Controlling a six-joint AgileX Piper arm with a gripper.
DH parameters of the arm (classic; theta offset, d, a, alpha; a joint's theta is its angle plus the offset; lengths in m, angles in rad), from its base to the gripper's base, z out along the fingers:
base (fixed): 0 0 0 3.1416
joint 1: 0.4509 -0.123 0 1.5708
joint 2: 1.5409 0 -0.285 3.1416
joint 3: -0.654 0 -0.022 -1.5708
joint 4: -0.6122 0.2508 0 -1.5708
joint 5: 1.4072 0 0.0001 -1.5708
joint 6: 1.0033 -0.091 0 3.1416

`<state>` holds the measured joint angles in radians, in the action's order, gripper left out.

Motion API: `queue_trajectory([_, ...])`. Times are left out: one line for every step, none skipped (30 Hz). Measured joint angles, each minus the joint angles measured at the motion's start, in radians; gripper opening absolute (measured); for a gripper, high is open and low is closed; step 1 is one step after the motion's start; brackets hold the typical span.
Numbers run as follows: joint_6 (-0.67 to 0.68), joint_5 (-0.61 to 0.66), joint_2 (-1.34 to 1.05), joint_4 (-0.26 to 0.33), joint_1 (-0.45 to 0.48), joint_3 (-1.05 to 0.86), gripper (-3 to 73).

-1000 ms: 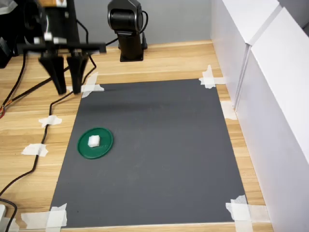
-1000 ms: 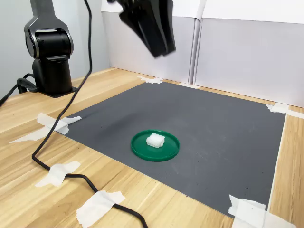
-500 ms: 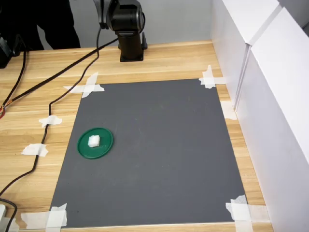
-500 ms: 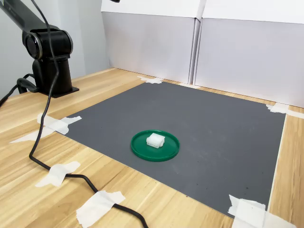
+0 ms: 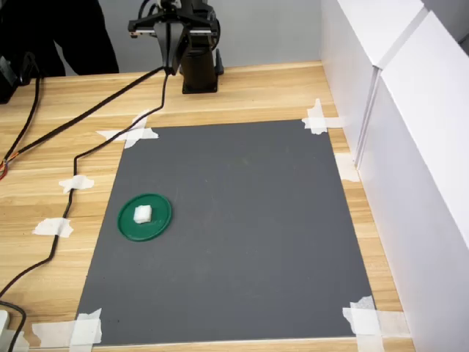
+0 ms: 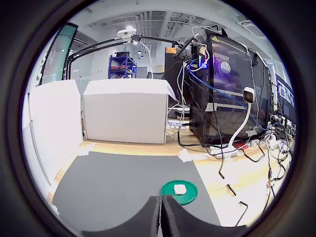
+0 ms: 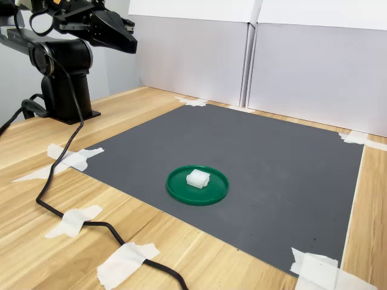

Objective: Grasp a white terminal and put it on the green lid.

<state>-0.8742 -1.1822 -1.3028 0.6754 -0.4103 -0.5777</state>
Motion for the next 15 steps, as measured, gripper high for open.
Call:
queue_trajectory([0.000,0.000,0.000,0.000,0.000,-0.006,-1.6])
queue_trajectory([0.000,0.000,-0.001,0.000,0.000,-0.010,-1.6])
queue_trajectory([-0.001,0.001,-0.001,0.000,0.000,-0.014,-1.6])
queue_trajectory([-0.001,0.001,-0.001,0.000,0.000,-0.016,-1.6])
queue_trajectory([-0.001,0.003,-0.001,0.000,0.000,-0.016,-1.6])
queue_trajectory([-0.001,0.003,-0.001,-0.002,0.000,-0.016,-1.6])
queue_trajectory([-0.001,0.003,-0.001,-0.003,0.000,-0.016,-1.6])
queue_trajectory([-0.001,0.003,-0.001,-0.003,0.000,-0.016,-1.6])
queue_trajectory([-0.001,0.003,-0.001,-0.003,0.000,-0.016,-1.6])
queue_trajectory([-0.001,0.003,-0.001,-0.003,0.000,-0.016,-1.6])
queue_trajectory([-0.001,0.003,-0.001,-0.003,0.000,-0.016,-1.6])
queue_trajectory([-0.001,0.003,-0.001,-0.003,0.000,-0.016,-1.6])
queue_trajectory([-0.001,0.003,-0.001,-0.003,0.000,-0.016,-1.6])
queue_trajectory([-0.001,0.003,-0.001,-0.003,0.000,-0.016,-1.6])
queue_trajectory([-0.001,0.003,-0.001,-0.003,0.000,-0.016,-1.6])
